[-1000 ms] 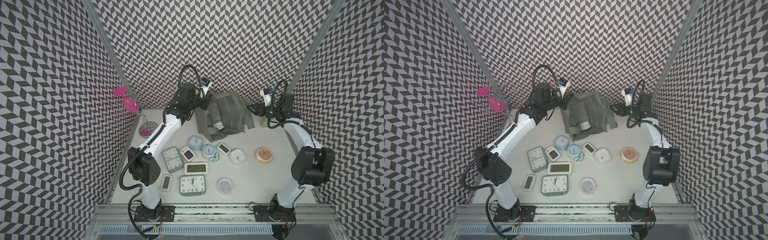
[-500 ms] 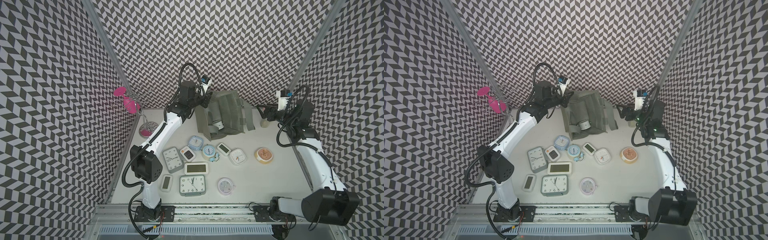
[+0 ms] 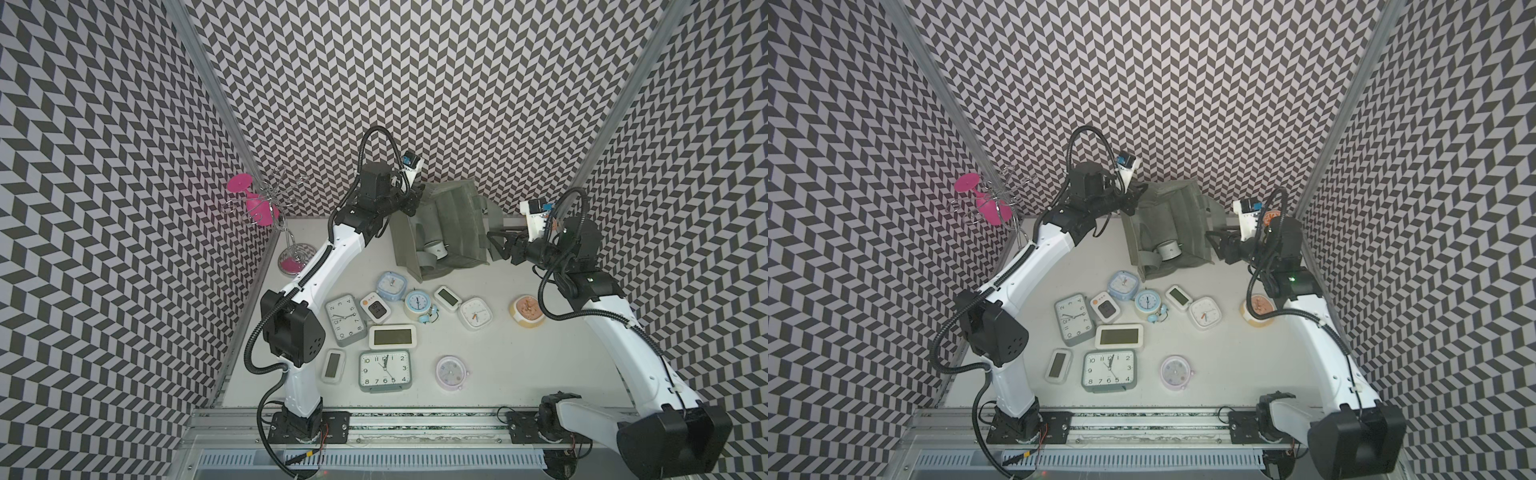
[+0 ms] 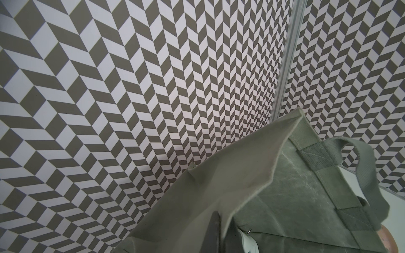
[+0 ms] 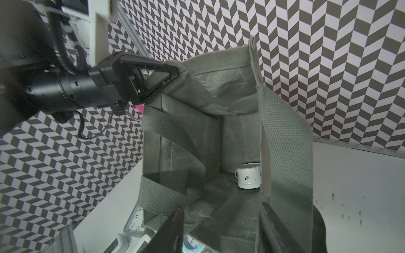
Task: Put the alarm clock into the canvas bag
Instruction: Adjust the canvas bag at the center of the board.
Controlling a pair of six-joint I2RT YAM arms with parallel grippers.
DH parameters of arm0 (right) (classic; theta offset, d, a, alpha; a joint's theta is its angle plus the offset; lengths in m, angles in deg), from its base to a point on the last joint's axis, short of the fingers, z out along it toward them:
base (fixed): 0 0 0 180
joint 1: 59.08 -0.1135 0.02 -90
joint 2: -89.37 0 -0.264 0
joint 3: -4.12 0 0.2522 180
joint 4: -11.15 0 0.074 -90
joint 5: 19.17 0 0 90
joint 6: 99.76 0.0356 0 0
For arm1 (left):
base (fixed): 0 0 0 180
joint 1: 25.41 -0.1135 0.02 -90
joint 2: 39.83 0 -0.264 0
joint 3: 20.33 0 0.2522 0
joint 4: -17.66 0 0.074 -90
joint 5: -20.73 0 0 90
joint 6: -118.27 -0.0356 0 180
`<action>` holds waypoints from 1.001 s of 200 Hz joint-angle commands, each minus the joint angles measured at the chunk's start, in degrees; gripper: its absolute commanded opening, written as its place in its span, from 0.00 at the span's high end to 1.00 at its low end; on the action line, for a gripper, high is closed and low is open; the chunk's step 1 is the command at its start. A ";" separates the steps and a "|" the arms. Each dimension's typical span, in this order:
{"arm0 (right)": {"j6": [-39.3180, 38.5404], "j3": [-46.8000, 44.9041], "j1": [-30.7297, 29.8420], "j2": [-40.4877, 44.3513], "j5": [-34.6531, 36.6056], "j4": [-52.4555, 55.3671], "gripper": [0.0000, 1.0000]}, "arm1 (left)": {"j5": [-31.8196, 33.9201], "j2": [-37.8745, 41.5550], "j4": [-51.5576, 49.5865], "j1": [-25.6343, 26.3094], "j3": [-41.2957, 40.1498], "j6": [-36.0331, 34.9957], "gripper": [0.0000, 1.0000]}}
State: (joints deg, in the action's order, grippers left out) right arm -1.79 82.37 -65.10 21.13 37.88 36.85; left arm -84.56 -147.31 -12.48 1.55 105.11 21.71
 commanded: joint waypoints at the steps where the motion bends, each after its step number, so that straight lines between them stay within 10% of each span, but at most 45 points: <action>1: 0.48 1.96 -1.21 -3.33 3.50 -1.07 0.50 | -0.09 -0.19 0.56 0.25 2.67 0.10 1.00; 110: -2.36 14.02 -7.17 -17.49 17.57 1.01 0.55 | 0.17 0.34 0.56 0.20 2.48 -0.35 1.00; 148: -3.31 18.81 -8.07 -22.30 21.08 2.85 0.69 | -0.65 -0.05 1.80 -0.96 2.99 0.79 1.00; 176: -4.13 23.56 -9.78 -24.24 20.79 4.55 0.98 | -1.97 -1.27 3.36 -3.57 4.91 2.35 1.00; 200: -4.36 28.99 -12.00 -26.54 22.81 6.07 1.00 | -2.26 -2.02 3.98 -6.12 6.24 4.03 0.75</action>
State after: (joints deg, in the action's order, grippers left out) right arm -5.15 105.69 -74.81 -4.14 58.38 44.26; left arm -85.59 -149.04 -12.24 -1.82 108.12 23.48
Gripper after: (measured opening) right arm 0.056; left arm 0.148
